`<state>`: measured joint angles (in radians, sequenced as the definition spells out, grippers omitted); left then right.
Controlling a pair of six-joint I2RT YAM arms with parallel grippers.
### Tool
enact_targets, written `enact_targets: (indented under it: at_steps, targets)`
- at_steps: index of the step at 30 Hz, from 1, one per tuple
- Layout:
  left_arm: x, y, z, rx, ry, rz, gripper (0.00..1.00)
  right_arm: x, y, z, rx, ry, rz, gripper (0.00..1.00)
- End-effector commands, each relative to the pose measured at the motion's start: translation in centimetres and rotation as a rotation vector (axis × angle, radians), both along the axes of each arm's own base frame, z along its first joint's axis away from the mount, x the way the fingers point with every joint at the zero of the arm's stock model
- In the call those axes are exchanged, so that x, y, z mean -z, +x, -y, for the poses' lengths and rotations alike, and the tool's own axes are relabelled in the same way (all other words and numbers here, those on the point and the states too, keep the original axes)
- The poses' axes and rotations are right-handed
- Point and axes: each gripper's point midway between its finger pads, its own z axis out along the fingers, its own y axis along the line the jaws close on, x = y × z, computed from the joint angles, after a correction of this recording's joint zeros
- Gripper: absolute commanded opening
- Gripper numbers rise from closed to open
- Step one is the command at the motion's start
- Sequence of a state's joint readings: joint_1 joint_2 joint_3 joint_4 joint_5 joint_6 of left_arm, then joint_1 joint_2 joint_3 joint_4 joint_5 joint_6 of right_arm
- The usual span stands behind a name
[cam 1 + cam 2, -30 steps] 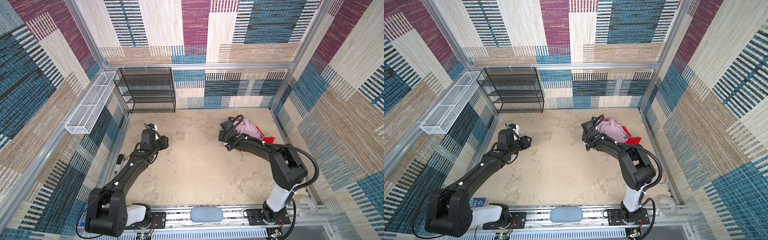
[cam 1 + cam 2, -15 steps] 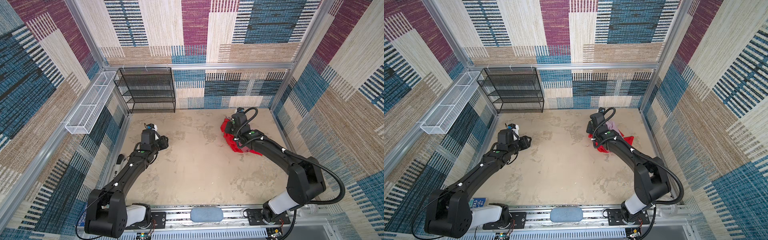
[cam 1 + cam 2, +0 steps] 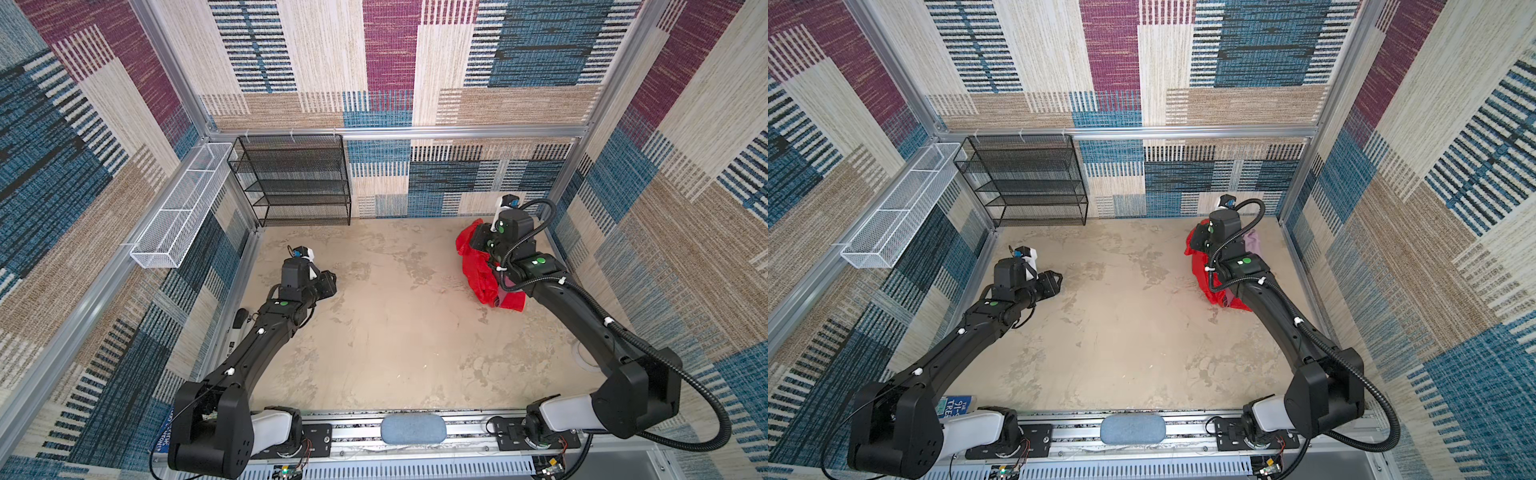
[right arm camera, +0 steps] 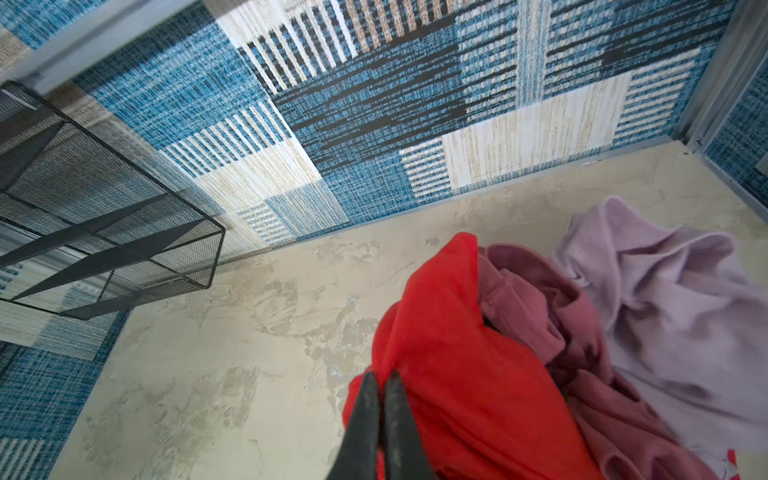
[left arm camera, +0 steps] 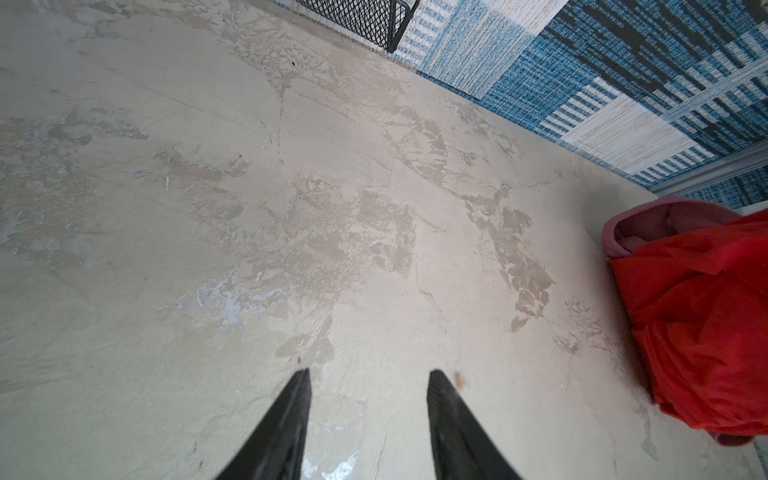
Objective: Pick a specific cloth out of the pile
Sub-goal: 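Lift the red shirt out of the pile with the right gripper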
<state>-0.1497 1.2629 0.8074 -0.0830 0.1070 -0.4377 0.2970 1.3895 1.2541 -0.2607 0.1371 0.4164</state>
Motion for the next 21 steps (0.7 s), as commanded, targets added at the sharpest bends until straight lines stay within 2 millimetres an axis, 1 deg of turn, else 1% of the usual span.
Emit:
enact_targets:
  at_steps: [1,9,13,19,21]
  targets:
    - [-0.6,0.1,0.0,0.007,0.003,0.015,0.49,-2.8,-0.1,-0.6,-0.046,0.023,0.070,0.00]
    - [-1.0,-0.1,0.0,0.001,-0.006,0.021,0.49,-6.7,-0.2,-1.0,-0.080,0.022,0.140,0.00]
    - [-1.4,-0.1,0.0,0.000,-0.010,0.030,0.49,-8.9,-0.4,-1.2,-0.098,0.015,0.183,0.00]
    - [-1.8,0.0,0.1,0.000,-0.015,0.036,0.49,-13.2,-0.6,-2.1,-0.160,0.021,0.268,0.00]
    - [-1.9,0.0,0.1,0.001,-0.017,0.036,0.49,-14.9,-0.8,-2.2,-0.168,0.018,0.302,0.00]
